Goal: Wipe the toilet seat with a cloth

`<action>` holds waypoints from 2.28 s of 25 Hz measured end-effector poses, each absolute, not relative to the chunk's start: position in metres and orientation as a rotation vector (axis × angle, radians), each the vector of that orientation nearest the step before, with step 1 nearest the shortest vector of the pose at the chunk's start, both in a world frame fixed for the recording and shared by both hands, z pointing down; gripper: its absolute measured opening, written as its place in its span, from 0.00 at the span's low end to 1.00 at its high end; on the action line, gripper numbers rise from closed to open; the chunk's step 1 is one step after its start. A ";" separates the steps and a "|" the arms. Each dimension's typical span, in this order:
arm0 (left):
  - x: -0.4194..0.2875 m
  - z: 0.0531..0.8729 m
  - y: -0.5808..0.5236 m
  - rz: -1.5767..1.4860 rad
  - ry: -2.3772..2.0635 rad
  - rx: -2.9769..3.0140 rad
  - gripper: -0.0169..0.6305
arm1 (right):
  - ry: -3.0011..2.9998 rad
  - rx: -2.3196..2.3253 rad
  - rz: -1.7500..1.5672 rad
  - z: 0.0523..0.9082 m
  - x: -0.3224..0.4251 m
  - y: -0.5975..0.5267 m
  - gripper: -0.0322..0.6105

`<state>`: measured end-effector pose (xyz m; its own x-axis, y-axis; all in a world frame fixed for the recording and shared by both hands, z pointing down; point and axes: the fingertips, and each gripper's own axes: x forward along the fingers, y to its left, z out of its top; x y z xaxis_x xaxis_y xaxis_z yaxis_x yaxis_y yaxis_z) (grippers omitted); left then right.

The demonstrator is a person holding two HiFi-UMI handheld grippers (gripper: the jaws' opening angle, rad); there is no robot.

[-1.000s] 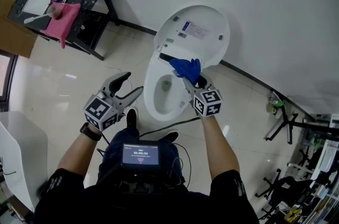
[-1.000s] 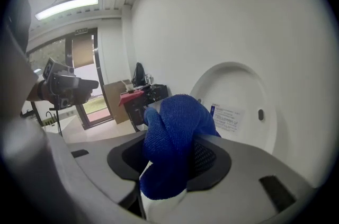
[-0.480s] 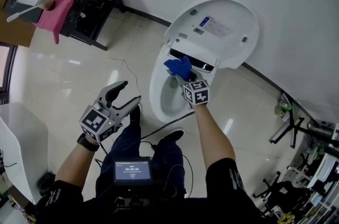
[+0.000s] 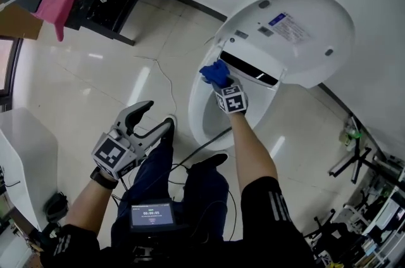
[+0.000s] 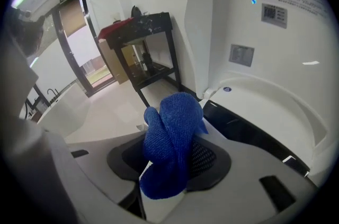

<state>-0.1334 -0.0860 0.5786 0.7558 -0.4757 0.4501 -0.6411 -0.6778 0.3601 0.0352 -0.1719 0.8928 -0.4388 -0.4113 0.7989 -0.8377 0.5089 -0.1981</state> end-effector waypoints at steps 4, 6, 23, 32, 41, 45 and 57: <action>-0.142 0.594 -0.088 0.439 -0.865 2.428 0.42 | -2.014 0.967 0.784 0.925 0.018 -0.177 0.35; -0.147 0.598 -0.087 0.436 -0.876 2.414 0.43 | -1.981 0.955 0.816 0.944 0.014 -0.176 0.35; -0.155 0.620 -0.081 0.454 -0.877 2.381 0.43 | -1.927 0.848 0.826 0.984 0.019 -0.132 0.36; -0.140 0.624 -0.077 0.460 -0.857 2.387 0.43 | -1.894 0.607 0.927 1.009 0.013 -0.044 0.37; -0.138 0.614 -0.078 0.436 -0.876 2.400 0.42 | -1.882 0.638 0.954 0.999 0.028 -0.043 0.37; -0.131 0.602 -0.077 0.419 -0.865 2.423 0.43 | -1.899 0.698 0.952 0.977 0.041 -0.054 0.37; -0.109 0.563 -0.086 0.350 -0.868 2.483 0.43 | -2.085 1.026 0.881 0.863 0.079 -0.105 0.37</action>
<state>-0.1088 -0.0858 0.5632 0.7656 -0.5145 0.3861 -0.6384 -0.6815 0.3578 0.0791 -0.1048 0.8631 -0.4870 -0.4046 0.7741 -0.8370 0.4695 -0.2811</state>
